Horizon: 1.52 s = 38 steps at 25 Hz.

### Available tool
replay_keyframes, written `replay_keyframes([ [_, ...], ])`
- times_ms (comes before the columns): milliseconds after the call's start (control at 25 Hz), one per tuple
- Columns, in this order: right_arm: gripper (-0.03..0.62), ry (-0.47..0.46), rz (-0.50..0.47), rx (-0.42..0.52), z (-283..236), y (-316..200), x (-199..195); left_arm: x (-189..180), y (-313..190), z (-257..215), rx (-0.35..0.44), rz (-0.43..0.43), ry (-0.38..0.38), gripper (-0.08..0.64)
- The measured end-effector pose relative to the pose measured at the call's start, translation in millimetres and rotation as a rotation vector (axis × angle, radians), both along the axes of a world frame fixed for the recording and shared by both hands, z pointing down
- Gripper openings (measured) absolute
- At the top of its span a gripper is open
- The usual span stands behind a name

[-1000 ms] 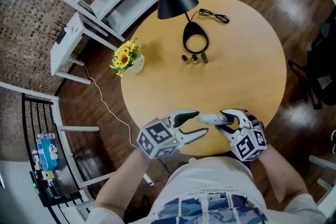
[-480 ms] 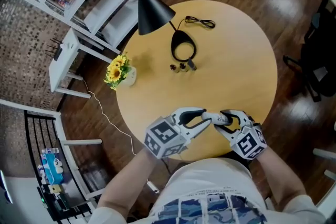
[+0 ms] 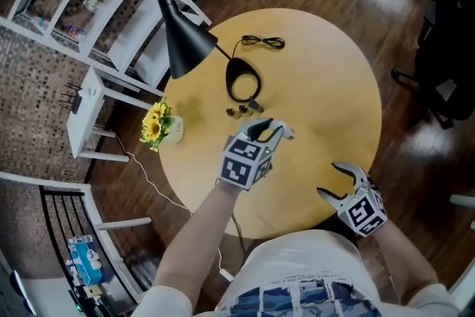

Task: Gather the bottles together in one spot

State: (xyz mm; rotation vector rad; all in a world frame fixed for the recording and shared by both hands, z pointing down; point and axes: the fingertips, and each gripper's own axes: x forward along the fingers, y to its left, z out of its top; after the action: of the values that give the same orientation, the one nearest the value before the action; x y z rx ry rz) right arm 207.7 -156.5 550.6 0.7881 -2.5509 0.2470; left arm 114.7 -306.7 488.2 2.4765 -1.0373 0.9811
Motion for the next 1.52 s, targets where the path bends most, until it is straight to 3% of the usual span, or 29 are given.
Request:
replay_keyframes([
  [200, 0.316, -0.004, 0.103, -0.046, 0.8, 9.7, 40.7, -11.8, -71.3, 26.6, 0.009, -0.115, -0.080, 0.121],
  [440, 0.316, -0.014, 0.206, -0.093, 12.6, 11.8, 67.1, -23.4, -123.7, 54.9, 0.008, -0.169, -0.159, 0.121],
  [920, 0.316, -0.007, 0.268, -0.126, 27.4, 17.4, 88.0, -27.1, -132.8, 82.4, -0.005, -0.224, -0.186, 0.124],
  [1000, 0.316, -0.001, 0.261, -0.112, 25.1, 17.7, 84.2, -30.0, -131.7, 79.1, 0.013, -0.224, -0.173, 0.129],
  [1080, 0.316, 0.004, 0.255, -0.100, 22.0, 18.5, 81.4, -29.8, -130.0, 70.4, 0.040, -0.219, -0.154, 0.214],
  [1120, 0.316, 0.007, 0.251, -0.095, 20.9, 19.2, 80.6, -28.7, -128.3, 64.4, 0.057, -0.215, -0.147, 0.222],
  [1320, 0.316, 0.020, 0.213, -0.067, 10.4, 27.0, 63.1, -33.8, -101.4, 17.8, 0.157, -0.213, -0.084, 0.222],
  [1520, 0.316, 0.017, 0.182, -0.027, -12.0, 35.6, 30.1, -61.3, -25.7, -39.7, 0.212, -0.233, 0.065, 0.222],
])
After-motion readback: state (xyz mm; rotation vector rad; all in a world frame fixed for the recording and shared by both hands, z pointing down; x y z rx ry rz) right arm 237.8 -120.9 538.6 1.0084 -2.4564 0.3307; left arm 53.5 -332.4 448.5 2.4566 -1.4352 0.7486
